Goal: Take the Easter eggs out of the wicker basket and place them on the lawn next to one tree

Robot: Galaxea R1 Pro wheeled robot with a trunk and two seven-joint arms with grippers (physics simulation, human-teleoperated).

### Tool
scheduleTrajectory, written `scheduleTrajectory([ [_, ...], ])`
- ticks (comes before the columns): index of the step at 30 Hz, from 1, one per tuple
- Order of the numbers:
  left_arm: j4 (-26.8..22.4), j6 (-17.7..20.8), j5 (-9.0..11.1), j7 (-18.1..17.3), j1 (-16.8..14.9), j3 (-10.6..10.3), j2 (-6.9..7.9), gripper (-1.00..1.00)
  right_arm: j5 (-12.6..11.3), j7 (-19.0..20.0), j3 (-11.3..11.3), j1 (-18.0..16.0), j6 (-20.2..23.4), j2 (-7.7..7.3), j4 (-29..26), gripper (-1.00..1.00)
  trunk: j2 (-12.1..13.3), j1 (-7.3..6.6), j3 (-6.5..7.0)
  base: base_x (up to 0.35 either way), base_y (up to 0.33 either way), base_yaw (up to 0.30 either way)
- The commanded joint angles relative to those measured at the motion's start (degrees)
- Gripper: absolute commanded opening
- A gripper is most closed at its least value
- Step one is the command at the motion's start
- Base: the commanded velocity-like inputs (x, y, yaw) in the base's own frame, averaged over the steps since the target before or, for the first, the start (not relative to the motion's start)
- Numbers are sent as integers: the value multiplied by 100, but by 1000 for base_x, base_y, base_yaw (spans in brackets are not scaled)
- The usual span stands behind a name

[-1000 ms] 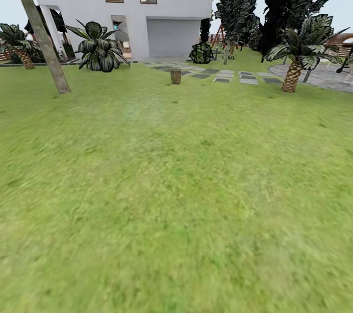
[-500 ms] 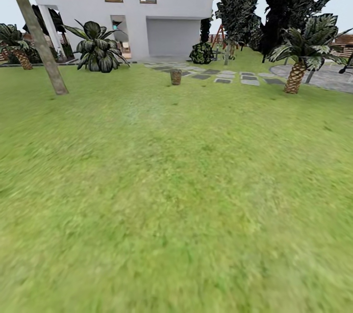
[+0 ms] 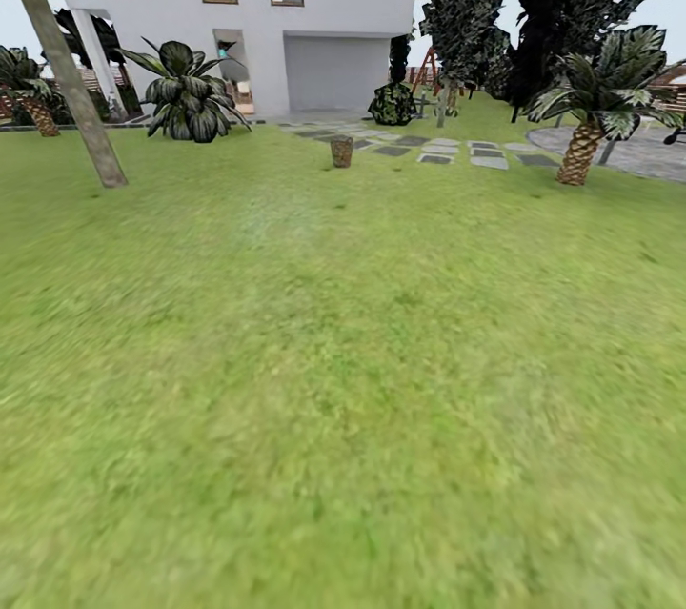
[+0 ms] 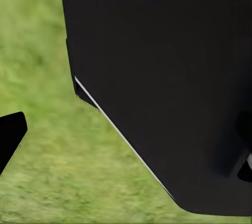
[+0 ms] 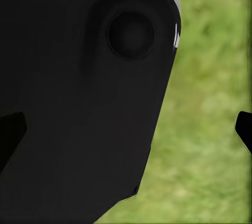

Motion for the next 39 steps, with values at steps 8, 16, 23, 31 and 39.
scheduleTrajectory([
  [8,-6,-3,3,-2,2,5,-5,100,32,-3,-1,-2,-17,-1,4,100,-1,4,-3,340,0,0],
  [16,-7,-3,3,-2,2,5,2,100,32,-3,-1,-2,-17,-1,4,100,-1,4,-3,340,0,0],
  [23,-6,-3,3,-2,2,5,-2,100,35,-3,-1,-2,-17,-1,4,100,-1,4,-3,340,0,0],
  [31,-7,-3,3,-2,1,5,-7,100,33,-3,-1,-2,-17,-1,4,100,-1,4,-3,340,0,0],
  [39,-6,-3,3,-2,-1,5,-7,100,32,-3,-1,-2,-17,-1,4,100,-1,4,-3,340,0,0],
])
